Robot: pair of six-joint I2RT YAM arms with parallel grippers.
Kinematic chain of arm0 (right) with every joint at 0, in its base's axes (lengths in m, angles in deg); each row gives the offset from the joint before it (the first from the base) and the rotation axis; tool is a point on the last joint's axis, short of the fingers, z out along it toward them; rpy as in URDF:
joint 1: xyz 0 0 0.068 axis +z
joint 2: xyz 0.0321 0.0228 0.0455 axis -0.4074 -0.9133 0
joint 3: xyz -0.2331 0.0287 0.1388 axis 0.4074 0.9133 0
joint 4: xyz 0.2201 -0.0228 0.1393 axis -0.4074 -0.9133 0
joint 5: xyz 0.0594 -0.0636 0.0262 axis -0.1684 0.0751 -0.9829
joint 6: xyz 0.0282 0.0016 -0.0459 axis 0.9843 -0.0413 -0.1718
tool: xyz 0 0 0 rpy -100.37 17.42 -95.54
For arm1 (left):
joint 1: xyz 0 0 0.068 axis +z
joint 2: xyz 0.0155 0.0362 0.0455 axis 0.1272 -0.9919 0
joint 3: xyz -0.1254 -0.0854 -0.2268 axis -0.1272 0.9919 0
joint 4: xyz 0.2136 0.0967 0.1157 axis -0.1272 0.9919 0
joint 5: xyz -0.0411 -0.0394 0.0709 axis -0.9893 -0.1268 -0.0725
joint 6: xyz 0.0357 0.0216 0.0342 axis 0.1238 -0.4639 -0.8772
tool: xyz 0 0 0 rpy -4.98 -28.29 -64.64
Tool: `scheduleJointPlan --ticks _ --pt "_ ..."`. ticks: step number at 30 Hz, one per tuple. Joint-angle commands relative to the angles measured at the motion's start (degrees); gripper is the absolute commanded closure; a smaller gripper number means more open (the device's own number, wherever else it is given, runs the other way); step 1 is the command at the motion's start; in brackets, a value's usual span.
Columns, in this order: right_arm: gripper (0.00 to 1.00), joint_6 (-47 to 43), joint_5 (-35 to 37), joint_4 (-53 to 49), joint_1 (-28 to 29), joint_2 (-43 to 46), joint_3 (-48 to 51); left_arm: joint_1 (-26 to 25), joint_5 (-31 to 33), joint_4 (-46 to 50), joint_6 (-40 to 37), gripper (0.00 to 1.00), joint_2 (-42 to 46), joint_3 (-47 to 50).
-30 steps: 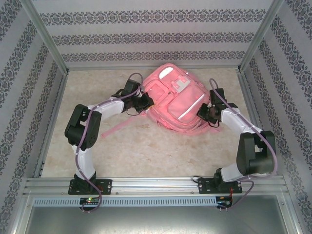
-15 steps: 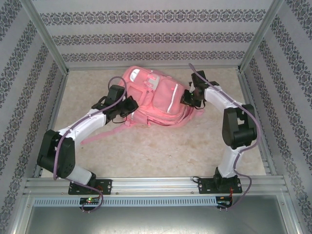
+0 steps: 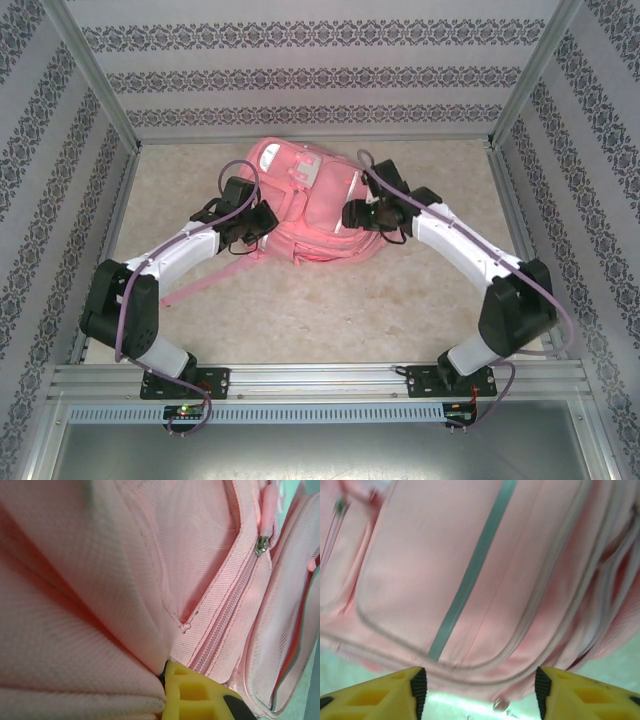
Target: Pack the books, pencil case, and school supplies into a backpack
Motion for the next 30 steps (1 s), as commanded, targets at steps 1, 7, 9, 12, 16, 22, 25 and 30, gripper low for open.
scheduleJointPlan --ticks 1,7,9,12,16,22,25,30 --pt "0.44 2.41 2.23 4.38 6.64 2.02 5.57 -1.74 -3.04 -3.55 -0.87 1.00 -1.35 -2.43" --pt "0.51 6.86 3.29 12.90 17.53 -2.96 9.62 -1.81 -3.07 -2.28 -0.74 1.00 -1.65 -2.98" --pt "0.52 7.76 4.00 14.35 19.62 -7.25 8.40 -1.83 -3.33 -2.08 -0.64 1.00 -1.49 -2.87" --pt "0.52 8.65 6.07 15.73 21.74 -12.62 5.41 -1.83 -3.72 -1.16 -0.64 1.00 -1.36 -3.13" --pt "0.52 9.86 9.12 17.71 22.36 -17.62 2.88 -1.83 -3.94 -0.19 -0.99 1.00 -0.78 -3.29" --pt "0.52 10.53 11.51 18.43 21.29 -23.30 -0.88 -1.84 -4.32 0.56 -1.18 1.00 0.02 -3.37" --pt "0.54 10.80 9.56 20.15 19.83 -25.21 -2.11 -1.87 -4.39 0.50 -1.00 1.00 0.13 -3.36" --pt "0.61 10.36 8.57 20.50 18.00 -28.05 -5.44 -1.82 -4.65 0.22 -0.31 1.00 0.31 -3.39"
